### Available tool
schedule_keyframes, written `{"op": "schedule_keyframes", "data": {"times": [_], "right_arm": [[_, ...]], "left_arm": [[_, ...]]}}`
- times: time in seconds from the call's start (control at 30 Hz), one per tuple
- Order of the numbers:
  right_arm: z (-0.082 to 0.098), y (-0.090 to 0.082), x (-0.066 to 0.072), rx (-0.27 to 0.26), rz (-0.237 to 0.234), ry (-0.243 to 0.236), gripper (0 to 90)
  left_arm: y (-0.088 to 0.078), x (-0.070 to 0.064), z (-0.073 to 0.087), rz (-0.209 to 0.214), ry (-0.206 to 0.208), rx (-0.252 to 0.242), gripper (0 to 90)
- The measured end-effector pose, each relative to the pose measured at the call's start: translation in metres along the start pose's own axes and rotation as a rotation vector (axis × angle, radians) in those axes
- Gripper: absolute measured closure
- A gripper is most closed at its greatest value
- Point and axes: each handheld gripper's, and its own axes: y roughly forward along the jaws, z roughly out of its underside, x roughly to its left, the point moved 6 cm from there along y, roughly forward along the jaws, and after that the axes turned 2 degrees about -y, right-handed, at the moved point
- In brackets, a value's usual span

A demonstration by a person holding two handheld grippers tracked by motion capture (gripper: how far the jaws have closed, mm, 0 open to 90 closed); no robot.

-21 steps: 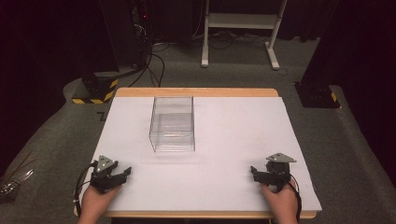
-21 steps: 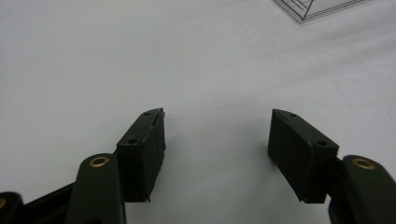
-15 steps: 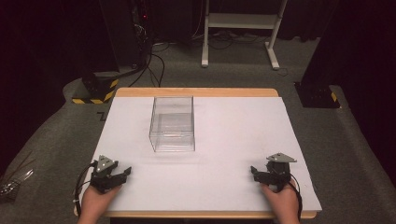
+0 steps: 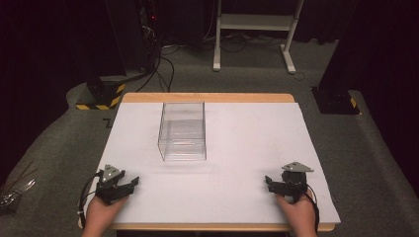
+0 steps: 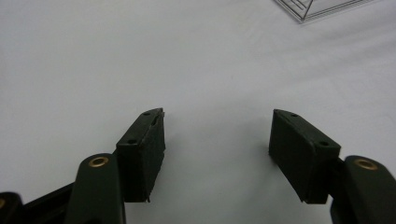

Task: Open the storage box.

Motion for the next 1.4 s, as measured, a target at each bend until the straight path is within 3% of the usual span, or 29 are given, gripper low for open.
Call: {"op": "schedule_keyframes", "data": {"times": [0.47, 0.67, 0.77, 1.1, 1.33, 1.37, 1.4], "right_arm": [[0.0, 0.0, 0.0, 0.0, -0.001, 0.003, 12.5], [0.0, 0.0, 0.0, -0.001, 0.0, 0.0, 12.5], [0.0, 0.0, 0.0, 0.0, 0.0, 0.0, 12.5], [0.0, 0.0, 0.0, -0.001, 0.0, -0.001, 12.6], [0.0, 0.0, 0.0, -0.001, 0.0, -0.002, 12.7], [0.0, 0.0, 0.0, -0.001, 0.0, -0.002, 12.7], [0.0, 0.0, 0.0, -0.001, 0.0, -0.002, 12.7]], "left_arm": [[0.0, -0.001, -0.001, -0.008, -0.005, 0.012, 36.8], [-0.006, -0.006, -0.007, 0.017, -0.011, -0.023, 39.4], [-0.011, -0.012, -0.012, 0.038, 0.007, -0.048, 40.7], [-0.016, -0.024, -0.018, 0.064, 0.022, -0.071, 37.9], [-0.018, -0.031, -0.022, 0.11, -0.001, -0.094, 37.9], [-0.018, -0.036, -0.023, 0.13, -0.046, -0.111, 37.9], [-0.019, -0.034, -0.023, 0.121, 0.002, -0.1, 37.9]]}}
